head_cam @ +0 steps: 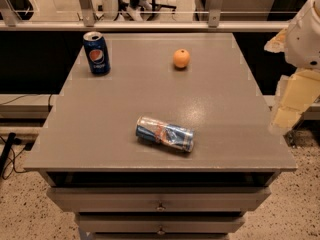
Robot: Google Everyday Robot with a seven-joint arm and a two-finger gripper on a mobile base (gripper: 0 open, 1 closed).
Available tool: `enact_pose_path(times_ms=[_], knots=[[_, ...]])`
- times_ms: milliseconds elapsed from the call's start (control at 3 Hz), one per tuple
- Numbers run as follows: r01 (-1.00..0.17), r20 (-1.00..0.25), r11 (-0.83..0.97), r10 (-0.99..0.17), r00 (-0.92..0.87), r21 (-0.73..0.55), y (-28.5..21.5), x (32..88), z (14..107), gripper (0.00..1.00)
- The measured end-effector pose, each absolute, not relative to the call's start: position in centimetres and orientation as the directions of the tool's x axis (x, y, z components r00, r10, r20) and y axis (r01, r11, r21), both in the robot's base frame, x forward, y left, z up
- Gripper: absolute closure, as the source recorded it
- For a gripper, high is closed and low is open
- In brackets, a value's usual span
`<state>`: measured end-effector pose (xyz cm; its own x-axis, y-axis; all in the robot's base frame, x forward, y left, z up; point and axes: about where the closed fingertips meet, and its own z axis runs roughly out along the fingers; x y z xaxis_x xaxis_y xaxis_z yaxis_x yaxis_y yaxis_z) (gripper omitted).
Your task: Pick orange
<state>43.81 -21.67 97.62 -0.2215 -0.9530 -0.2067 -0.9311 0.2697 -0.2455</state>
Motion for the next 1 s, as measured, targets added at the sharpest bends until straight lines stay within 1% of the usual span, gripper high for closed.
enact_pose_path(times_ms=[667,1000], knots=[[-0.927,-0.236,0.274,-0.948,-0.215,-0.258,-21.5,44.0,98.3,0.00],[-0.935,-0.345,0.226,-0.930,-0.125,-0.272,-16.9,49.9,97.2,0.00]])
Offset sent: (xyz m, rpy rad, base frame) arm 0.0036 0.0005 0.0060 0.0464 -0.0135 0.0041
